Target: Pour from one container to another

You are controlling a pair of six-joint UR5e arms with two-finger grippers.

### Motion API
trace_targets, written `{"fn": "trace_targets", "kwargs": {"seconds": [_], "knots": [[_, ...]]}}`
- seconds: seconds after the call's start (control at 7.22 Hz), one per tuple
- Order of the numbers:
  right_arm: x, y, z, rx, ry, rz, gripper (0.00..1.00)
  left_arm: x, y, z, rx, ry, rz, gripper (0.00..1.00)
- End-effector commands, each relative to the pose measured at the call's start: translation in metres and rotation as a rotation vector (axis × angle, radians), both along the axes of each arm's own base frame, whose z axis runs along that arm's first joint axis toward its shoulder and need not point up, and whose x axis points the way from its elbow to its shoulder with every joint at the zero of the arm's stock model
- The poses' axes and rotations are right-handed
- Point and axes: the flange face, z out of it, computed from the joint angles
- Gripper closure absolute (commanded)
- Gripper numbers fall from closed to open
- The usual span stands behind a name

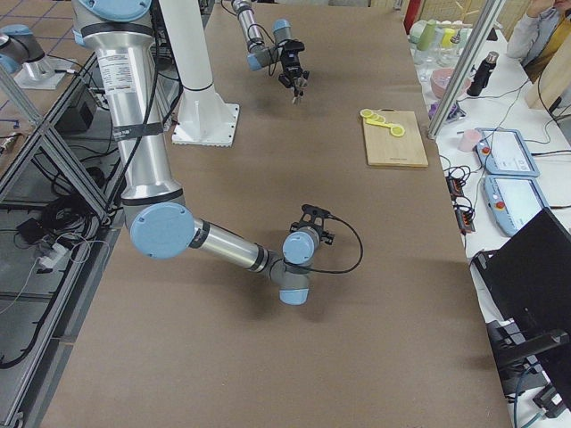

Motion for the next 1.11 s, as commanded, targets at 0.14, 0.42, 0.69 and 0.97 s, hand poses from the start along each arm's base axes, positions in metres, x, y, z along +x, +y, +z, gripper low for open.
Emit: {"fn": "trace_targets", "kwargs": {"seconds": [0.14, 0.42, 0.69, 0.97], "knots": [[-0.003, 0.0002, 0.0005, -0.005, 0.004, 0.0, 0.16, 0.001, -0.0002, 0.0, -0.001, -0.003, 0.002, 1.0], [-0.0038, 0.0004, 0.0006, -0.011, 0.004, -0.002, 0.16, 0.001, -0.0002, 0.0, -0.001, -0.003, 0.002, 1.0], [-0.0054, 0.0006, 0.0011, -0.018, 0.007, -0.005, 0.17, 0.001, -0.0002, -0.001, 0.0, 0.0, 0.002, 1.0], [-0.0062, 0.0009, 0.0012, -0.019, 0.008, -0.006, 0.18, 0.0002, 0.0002, -0.0023, 0.002, 0.003, 0.002, 1.0]]}}
